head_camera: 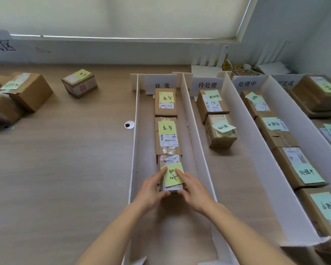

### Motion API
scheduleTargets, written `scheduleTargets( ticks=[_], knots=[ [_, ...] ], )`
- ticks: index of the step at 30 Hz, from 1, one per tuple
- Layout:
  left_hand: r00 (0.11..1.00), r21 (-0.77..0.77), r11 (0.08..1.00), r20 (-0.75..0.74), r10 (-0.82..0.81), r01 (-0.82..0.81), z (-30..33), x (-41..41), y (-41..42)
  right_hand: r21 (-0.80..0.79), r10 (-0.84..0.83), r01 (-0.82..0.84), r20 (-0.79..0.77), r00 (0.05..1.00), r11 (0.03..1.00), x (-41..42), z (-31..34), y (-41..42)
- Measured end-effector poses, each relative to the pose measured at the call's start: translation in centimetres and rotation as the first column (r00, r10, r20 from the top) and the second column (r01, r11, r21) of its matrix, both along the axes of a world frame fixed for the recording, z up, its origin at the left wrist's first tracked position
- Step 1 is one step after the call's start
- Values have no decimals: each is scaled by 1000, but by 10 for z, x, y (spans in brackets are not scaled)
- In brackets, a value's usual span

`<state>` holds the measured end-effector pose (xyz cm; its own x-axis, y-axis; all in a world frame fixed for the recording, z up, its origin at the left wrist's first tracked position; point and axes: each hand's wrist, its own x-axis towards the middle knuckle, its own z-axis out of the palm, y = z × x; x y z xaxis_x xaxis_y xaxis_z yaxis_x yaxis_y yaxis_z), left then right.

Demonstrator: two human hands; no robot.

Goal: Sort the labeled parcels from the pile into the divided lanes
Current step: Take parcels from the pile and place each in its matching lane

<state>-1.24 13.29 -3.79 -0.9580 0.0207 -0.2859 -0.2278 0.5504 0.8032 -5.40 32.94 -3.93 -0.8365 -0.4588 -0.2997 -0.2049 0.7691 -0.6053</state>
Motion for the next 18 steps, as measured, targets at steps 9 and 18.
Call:
scheduleTargets(
  ticks=[9,18],
  knots=[
    [1000,-33,999,11,18,-18,-2,-3,5,37,6,-6,13,1000,999,-3,5,-3],
    [996,-264,962,72,-47,65,28,-4,7,201,55,-72,88,995,977,-3,42,-8]
  ],
)
